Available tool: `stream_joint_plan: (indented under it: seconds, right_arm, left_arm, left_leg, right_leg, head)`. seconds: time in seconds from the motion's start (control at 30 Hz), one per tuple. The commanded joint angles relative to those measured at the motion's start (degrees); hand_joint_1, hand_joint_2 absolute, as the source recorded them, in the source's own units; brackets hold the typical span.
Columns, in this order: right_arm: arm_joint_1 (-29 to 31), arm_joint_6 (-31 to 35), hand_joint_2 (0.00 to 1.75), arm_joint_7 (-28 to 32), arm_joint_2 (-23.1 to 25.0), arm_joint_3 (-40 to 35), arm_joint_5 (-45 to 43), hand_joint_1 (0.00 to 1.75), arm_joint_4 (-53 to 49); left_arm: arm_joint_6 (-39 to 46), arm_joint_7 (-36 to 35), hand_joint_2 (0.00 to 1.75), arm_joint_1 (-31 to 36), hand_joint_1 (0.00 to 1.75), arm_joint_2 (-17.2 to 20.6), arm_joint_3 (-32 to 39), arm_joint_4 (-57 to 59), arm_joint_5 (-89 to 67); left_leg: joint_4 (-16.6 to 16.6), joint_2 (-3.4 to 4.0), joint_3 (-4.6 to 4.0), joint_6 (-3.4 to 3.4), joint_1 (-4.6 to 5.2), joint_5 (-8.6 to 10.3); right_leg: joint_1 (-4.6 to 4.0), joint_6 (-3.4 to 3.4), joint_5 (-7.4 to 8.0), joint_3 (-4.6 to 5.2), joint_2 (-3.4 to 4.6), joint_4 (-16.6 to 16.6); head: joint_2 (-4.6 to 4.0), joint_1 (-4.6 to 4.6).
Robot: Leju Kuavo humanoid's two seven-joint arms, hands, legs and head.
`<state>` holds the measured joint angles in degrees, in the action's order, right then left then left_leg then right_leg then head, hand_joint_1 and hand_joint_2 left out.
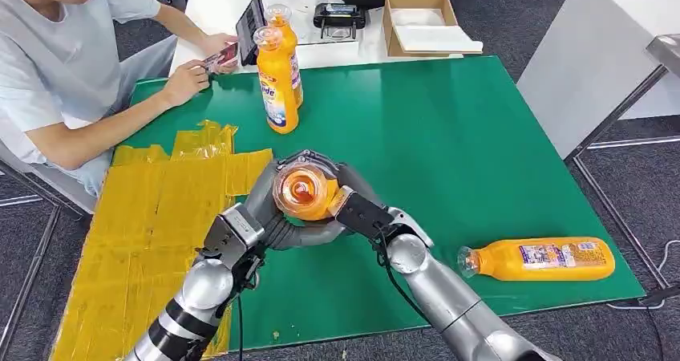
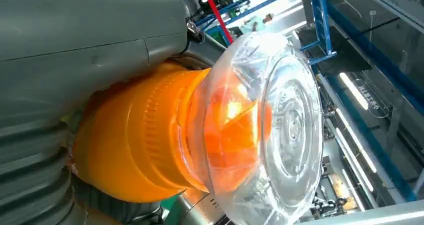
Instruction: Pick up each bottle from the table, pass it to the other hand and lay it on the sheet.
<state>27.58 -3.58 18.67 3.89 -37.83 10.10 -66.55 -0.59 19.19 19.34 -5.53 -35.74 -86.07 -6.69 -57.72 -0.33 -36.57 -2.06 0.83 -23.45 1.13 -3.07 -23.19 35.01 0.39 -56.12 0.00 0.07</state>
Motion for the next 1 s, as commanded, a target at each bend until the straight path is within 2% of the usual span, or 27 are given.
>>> stream_joint_plan:
  seconds: [0.03, 0.3, 0.37, 0.4, 0.47, 0.5, 0.53, 0.77, 0.8, 0.93, 0.97, 1.0]
  right_arm:
    - [2.41, 0.09, 1.75, -0.27, 0.63, -4.12, 0.93, 1.75, -0.17]
    - [2.02, 0.49, 1.75, 1.01, 0.51, -3.90, 1.52, 1.75, 1.10]
    - [2.03, 0.40, 1.75, 1.14, 0.48, -4.12, 1.65, 1.75, 1.24]
    - [2.05, 0.35, 1.75, 1.26, 0.45, -4.39, 1.69, 1.75, 1.36]
    - [1.97, 0.45, 1.75, 1.41, 0.34, -4.69, 1.68, 1.75, 1.30]
    - [1.95, 0.47, 1.75, 1.40, 0.28, -4.73, 1.68, 1.75, 1.22]
    - [1.89, 0.49, 1.75, 1.39, 0.14, -4.88, 1.68, 1.75, 1.26]
    - [1.94, 0.57, 1.75, 1.82, 0.06, -5.18, 1.65, 1.75, 1.64]
    - [1.95, 0.57, 1.75, 1.82, 0.07, -5.19, 1.65, 1.75, 1.63]
    - [1.91, 0.61, 1.75, 2.03, -0.20, -5.48, 1.55, 1.75, 1.34]
    - [1.86, 0.60, 1.75, 2.11, -0.29, -5.57, 1.58, 1.75, 1.22]
    - [1.84, 0.66, 1.75, 2.32, -0.40, -5.74, 1.80, 1.75, 1.08]
  left_arm:
    - [-2.91, -3.91, 1.75, 1.30, 0.00, -0.75, -4.31, 4.15, 1.46]
    - [-4.18, -6.32, 1.75, 1.69, 0.00, -1.19, -4.31, 7.08, 4.07]
    - [-8.20, -8.62, 1.75, 1.61, 0.00, -1.60, -3.64, 7.89, 10.45]
    - [-8.89, -9.09, 1.75, 1.49, 0.00, -1.83, -3.20, 8.48, 13.38]
    - [-7.61, -9.33, 1.75, 1.17, 0.00, -1.85, -3.25, 8.53, 16.28]
    - [-6.36, -9.16, 1.75, 0.92, 0.00, -1.95, -3.17, 8.33, 16.32]
    - [-3.83, -11.38, 1.75, -0.30, 0.00, -2.94, -1.72, 8.30, 19.91]
    - [-2.74, -11.17, 1.75, -0.08, 0.00, -2.07, -3.19, 8.31, 21.24]
    - [-2.74, -11.17, 1.75, 0.01, 0.00, -1.98, -3.27, 8.38, 21.24]
    - [-1.15, -11.50, 1.75, 0.55, 0.00, -1.53, -4.39, 8.97, 21.86]
    - [-0.92, -11.70, 1.75, 0.49, 0.00, -1.57, -4.46, 9.08, 22.20]
    - [-0.75, -11.80, 1.75, 0.33, 0.00, -1.62, -4.48, 9.11, 22.42]
  left_leg:
    - [0.00, 0.03, 0.12, 0.09, -0.02, -0.05]
    - [0.01, 0.00, 0.19, 0.10, -0.03, -0.06]
    - [-0.07, 0.05, 0.40, 0.19, -0.12, -0.19]
    - [0.03, 0.02, 0.16, 0.09, -0.01, -0.04]
    - [-0.05, 0.08, 0.36, 0.17, -0.09, -0.16]
    - [0.03, 0.05, 0.15, 0.09, -0.01, -0.04]
    - [-0.01, 0.10, 0.29, 0.14, -0.04, -0.12]
    - [0.00, 0.09, 0.21, 0.12, -0.04, -0.10]
    - [-0.06, 0.16, 0.42, 0.19, -0.09, -0.22]
    - [0.01, 0.05, 0.13, 0.09, -0.03, -0.05]
    - [-0.10, 0.15, 0.46, 0.23, -0.14, -0.24]
    - [0.01, 0.05, 0.13, 0.09, -0.01, -0.05]
  right_leg:
    - [-0.02, 0.07, -0.03, -0.12, 0.00, 0.02]
    - [-0.04, 0.09, -0.04, -0.20, -0.04, 0.04]
    - [-0.13, 0.16, -0.13, -0.43, -0.01, 0.02]
    - [-0.01, 0.07, -0.03, -0.15, -0.01, 0.04]
    - [-0.10, 0.14, -0.10, -0.37, 0.02, 0.03]
    - [-0.02, 0.07, -0.02, -0.13, 0.02, 0.04]
    - [-0.05, 0.11, -0.07, -0.28, 0.05, 0.03]
    - [-0.05, 0.10, -0.04, -0.21, 0.06, 0.03]
    - [-0.10, 0.17, -0.13, -0.42, 0.10, 0.01]
    - [-0.04, 0.08, -0.01, -0.13, 0.03, 0.03]
    - [-0.15, 0.20, -0.14, -0.47, 0.08, 0.00]
    - [-0.02, 0.07, -0.02, -0.13, 0.03, 0.03]
  head:
    - [0.00, 0.00]
    - [0.00, 0.00]
    - [0.00, 0.00]
    - [0.00, -0.02]
    - [0.00, 0.00]
    - [0.00, 0.00]
    - [0.00, 0.00]
    - [0.00, -0.02]
    - [0.00, -0.02]
    - [0.00, 0.00]
    - [0.00, -0.02]
    - [0.00, 0.00]
